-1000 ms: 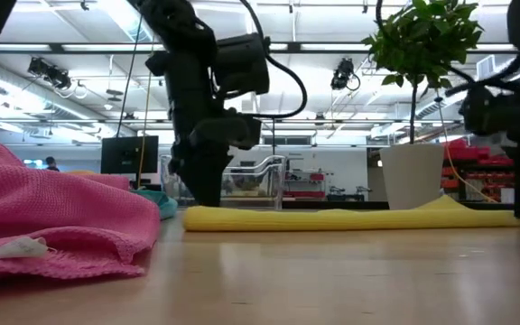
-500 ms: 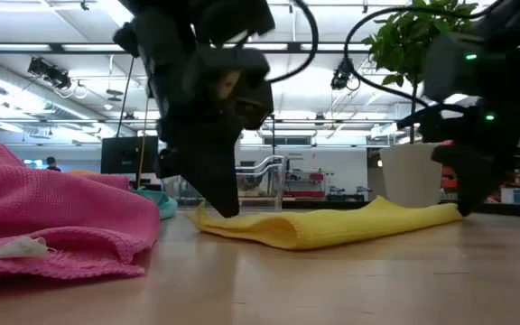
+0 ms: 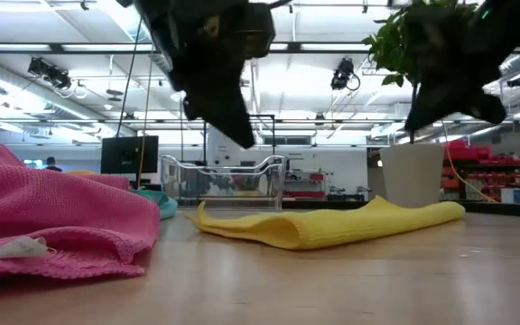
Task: Fold microfiber towels
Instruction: Fold the yellow microfiber towel
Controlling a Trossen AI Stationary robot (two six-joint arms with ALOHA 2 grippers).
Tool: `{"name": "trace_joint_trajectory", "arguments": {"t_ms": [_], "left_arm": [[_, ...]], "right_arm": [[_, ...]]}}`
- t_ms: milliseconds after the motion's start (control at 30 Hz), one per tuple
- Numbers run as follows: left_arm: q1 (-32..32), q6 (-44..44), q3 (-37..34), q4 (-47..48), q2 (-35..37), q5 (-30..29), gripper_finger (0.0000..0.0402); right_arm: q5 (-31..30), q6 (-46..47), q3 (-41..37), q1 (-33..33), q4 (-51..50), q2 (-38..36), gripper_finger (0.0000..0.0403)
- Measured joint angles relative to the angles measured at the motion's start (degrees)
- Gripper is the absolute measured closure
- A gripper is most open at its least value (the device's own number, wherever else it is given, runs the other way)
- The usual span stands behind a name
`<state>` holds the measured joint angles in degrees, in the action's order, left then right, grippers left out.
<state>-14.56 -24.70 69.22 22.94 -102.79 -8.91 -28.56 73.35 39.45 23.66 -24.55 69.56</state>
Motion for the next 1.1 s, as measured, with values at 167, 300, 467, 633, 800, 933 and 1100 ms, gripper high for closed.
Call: {"name": "trace_joint_trajectory", "arguments": {"t_ms": [167, 300, 467, 633, 800, 933, 1100], "left_arm": [[1.3, 5.9, -2.2, -0.2, -2.9, 5.1, 0.0393], [1.6, 9.0, -2.2, -0.2, -5.5, 8.1, 0.0395], [1.1, 8.8, -2.4, -0.2, -7.6, 11.1, 0.0392], [-1.4, 6.9, -1.9, -2.6, -9.2, 12.4, 0.0397], [-4.6, 2.2, -1.8, -7.1, -10.6, 12.4, 0.039], [-7.5, -3.0, -2.0, -12.9, -11.4, 12.2, 0.0396], [-10.6, -9.4, -2.3, -21.6, -12.1, 9.0, 0.0391]], "right_arm": [[-5.2, 7.8, 3.5, 5.6, 11.9, 14.6, 0.0403], [-3.2, 8.5, 10.7, 5.9, 15.0, 27.3, 0.0403], [-1.7, 7.7, 19.7, 5.9, 12.3, 37.3, 0.0403], [1.9, 7.7, 22.7, 6.0, 10.8, 41.4, 0.0403], [5.1, 8.4, 22.7, 7.4, 8.7, 41.9, 0.0403], [7.2, 7.2, 22.7, 9.5, 5.4, 40.6, 0.0403], [9.7, 4.4, 22.6, 12.2, 2.1, 38.2, 0.0403]]}}
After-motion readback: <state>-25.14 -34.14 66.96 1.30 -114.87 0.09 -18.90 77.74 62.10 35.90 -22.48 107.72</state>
